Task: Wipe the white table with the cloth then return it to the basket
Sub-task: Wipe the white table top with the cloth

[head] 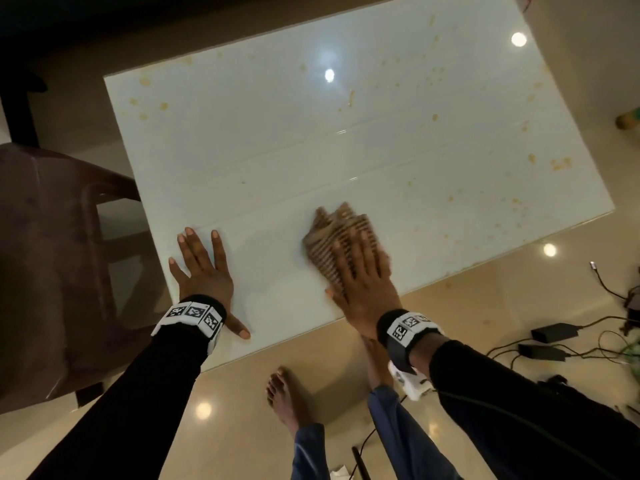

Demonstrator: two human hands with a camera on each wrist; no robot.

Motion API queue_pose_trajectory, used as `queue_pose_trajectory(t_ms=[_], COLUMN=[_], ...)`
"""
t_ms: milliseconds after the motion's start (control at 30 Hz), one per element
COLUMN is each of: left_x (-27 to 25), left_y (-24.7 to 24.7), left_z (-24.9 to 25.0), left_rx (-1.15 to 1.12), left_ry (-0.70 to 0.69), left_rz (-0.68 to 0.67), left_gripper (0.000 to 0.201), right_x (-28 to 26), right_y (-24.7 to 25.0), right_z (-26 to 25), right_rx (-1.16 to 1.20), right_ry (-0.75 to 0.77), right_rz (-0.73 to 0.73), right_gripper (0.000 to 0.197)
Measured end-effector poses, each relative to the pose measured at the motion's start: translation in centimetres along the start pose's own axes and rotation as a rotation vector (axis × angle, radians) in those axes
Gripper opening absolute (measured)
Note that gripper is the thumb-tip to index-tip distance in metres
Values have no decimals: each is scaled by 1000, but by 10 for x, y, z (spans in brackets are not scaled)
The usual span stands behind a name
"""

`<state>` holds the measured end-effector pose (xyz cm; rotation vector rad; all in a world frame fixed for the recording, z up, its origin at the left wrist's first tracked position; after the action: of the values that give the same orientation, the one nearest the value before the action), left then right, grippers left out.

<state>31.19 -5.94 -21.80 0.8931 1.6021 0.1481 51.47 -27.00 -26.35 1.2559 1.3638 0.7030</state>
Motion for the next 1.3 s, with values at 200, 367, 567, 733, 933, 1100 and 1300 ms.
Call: queue_pose_trajectory(t_ms=[200, 367, 567, 733, 933, 1100, 1300], left_x=[-15, -3, 0, 4, 4, 2, 3], left_y=[20, 37, 32, 36, 38, 38, 39], left_z=[47, 100, 105, 108, 115, 113, 114], left_rx=[-95, -148, -150, -76, -66, -66, -54], left_ry=[-183, -176, -128, -62, -12, -14, 11], left_rz=[162, 136, 148, 114, 93, 86, 78], left_gripper=[197, 195, 193, 194, 197, 196, 199], right_x=[-8, 15, -4, -7, -28, -28, -24], right_y=[15, 22, 1, 17, 30, 4, 23], right_z=[34, 20, -18, 62, 117, 38, 100], right_rx=[-88, -21, 24, -124, -21, -31, -64], right_ry=[-6, -32, 83, 264, -296, 84, 156], right_rz=[-15, 103, 82, 47, 172, 67, 140], right_gripper=[82, 79, 72, 75, 78, 78, 76])
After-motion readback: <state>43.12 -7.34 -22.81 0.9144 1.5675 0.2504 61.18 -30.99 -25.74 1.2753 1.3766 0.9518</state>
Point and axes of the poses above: each hand's wrist, its own x-axis towards the middle knuckle, its own y-axis out of the back of the hand, z = x × y, the point moved 3 cm from there along x, towards the middle knuckle, and after that the axes turned 8 degrees about y, right-handed, at the moved point
